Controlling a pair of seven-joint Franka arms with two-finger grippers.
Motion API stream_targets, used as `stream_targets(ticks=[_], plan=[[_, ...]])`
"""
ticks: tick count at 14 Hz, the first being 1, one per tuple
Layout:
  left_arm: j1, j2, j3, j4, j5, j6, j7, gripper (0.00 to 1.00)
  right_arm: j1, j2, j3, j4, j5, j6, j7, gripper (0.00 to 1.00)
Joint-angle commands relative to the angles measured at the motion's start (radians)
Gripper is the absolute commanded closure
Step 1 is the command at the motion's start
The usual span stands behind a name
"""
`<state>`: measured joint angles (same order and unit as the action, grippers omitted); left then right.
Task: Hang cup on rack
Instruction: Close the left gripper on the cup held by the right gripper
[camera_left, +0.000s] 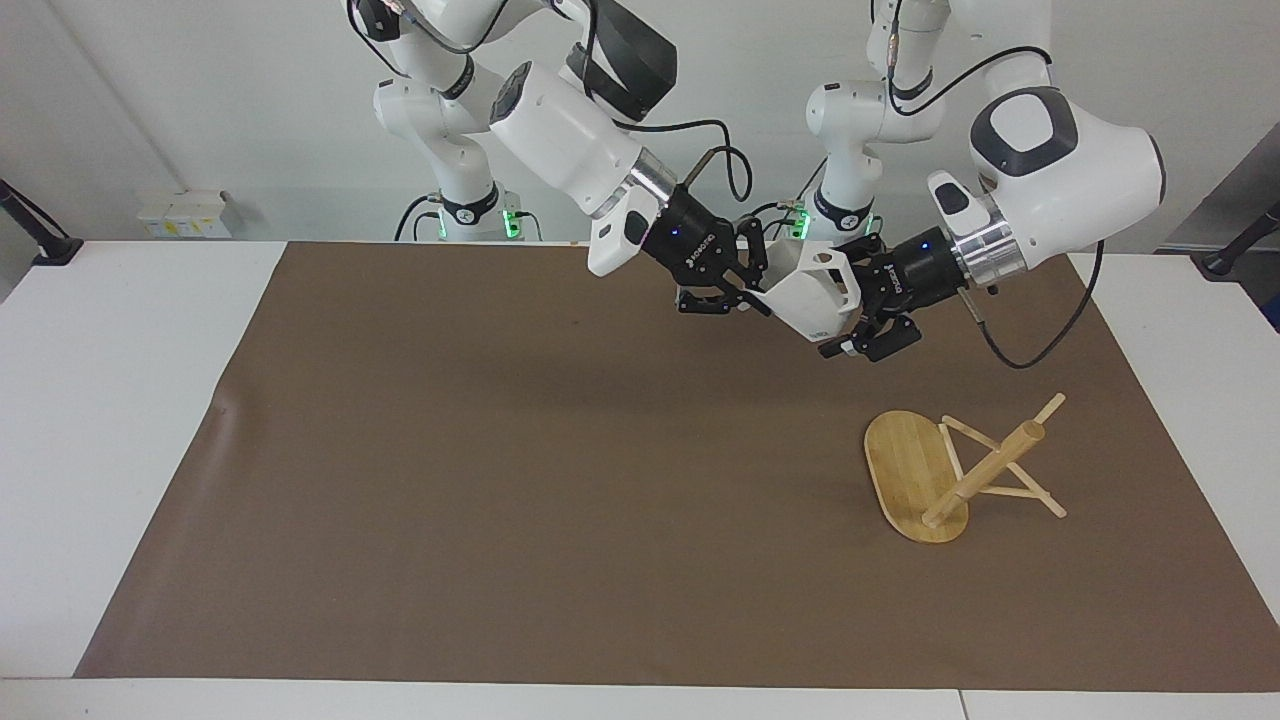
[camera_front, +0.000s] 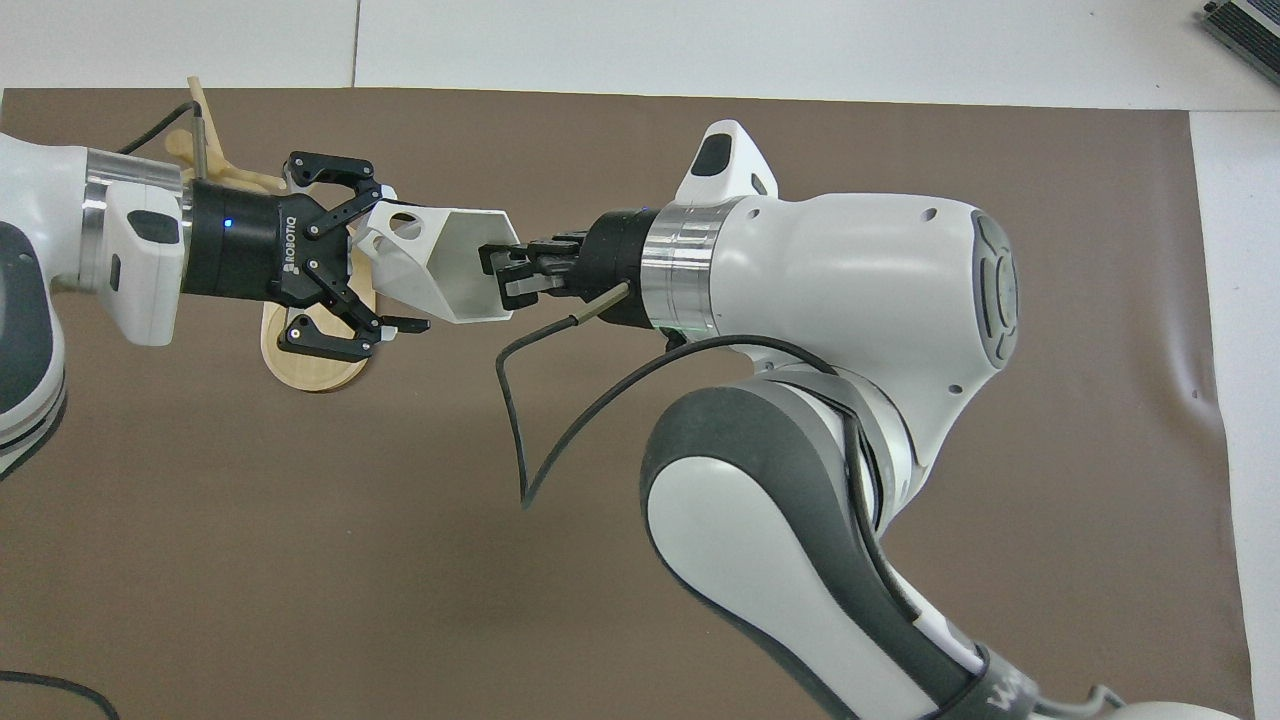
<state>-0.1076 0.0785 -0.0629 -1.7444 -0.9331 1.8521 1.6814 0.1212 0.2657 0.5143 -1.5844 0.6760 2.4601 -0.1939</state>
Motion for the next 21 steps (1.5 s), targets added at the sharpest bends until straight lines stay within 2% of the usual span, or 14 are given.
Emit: stream_targets(ticks=[1,2,3,5,6,9,13,15,21], plan=[[-0.011,-0.026,0.008,-0.033,-0.038,0.015,0.029,0.16,-0.025,0.018,0.024,0.02,0.005,0.013,-0.001,1.0],[-0.01,-0.026,0.008,-0.033,-0.038,0.013,0.035,0.23,-0.025,0.018,0.023,0.02,0.005,0.013,-0.001,1.0],[-0.009,-0.028,0.008,-0.033,-0.039,0.012,0.038,0.49,-0.025,0.018,0.023,0.02,0.005,0.011,-0.001,1.0],[-0.001,-0.031,0.009,-0.033,-0.044,0.004,0.035,0.93,-0.025,0.018,0.023,0.02,0.007,0.008,-0.001,1.0],[0.002,-0.034,0.009,-0.033,-0.047,-0.002,0.034,1.0,-0.025,0.018,0.023,0.02,0.005,0.007,-0.001,1.0],[0.005,-0.045,0.012,-0.033,-0.05,-0.005,0.026,1.0,-0.025,0.015,0.023,0.018,0.007,-0.004,0.01,1.0],[0.006,-0.049,0.014,-0.035,-0.049,-0.005,0.018,1.0,-0.031,-0.006,0.01,0.015,0.001,-0.067,0.022,0.68],[0.008,-0.049,0.014,-0.037,-0.049,-0.005,0.018,1.0,-0.034,-0.017,0.004,0.009,-0.007,-0.088,0.022,0.58],[0.025,-0.051,0.017,-0.043,-0.046,-0.004,0.017,1.0,-0.038,-0.042,-0.023,-0.011,-0.013,-0.115,0.022,0.45]])
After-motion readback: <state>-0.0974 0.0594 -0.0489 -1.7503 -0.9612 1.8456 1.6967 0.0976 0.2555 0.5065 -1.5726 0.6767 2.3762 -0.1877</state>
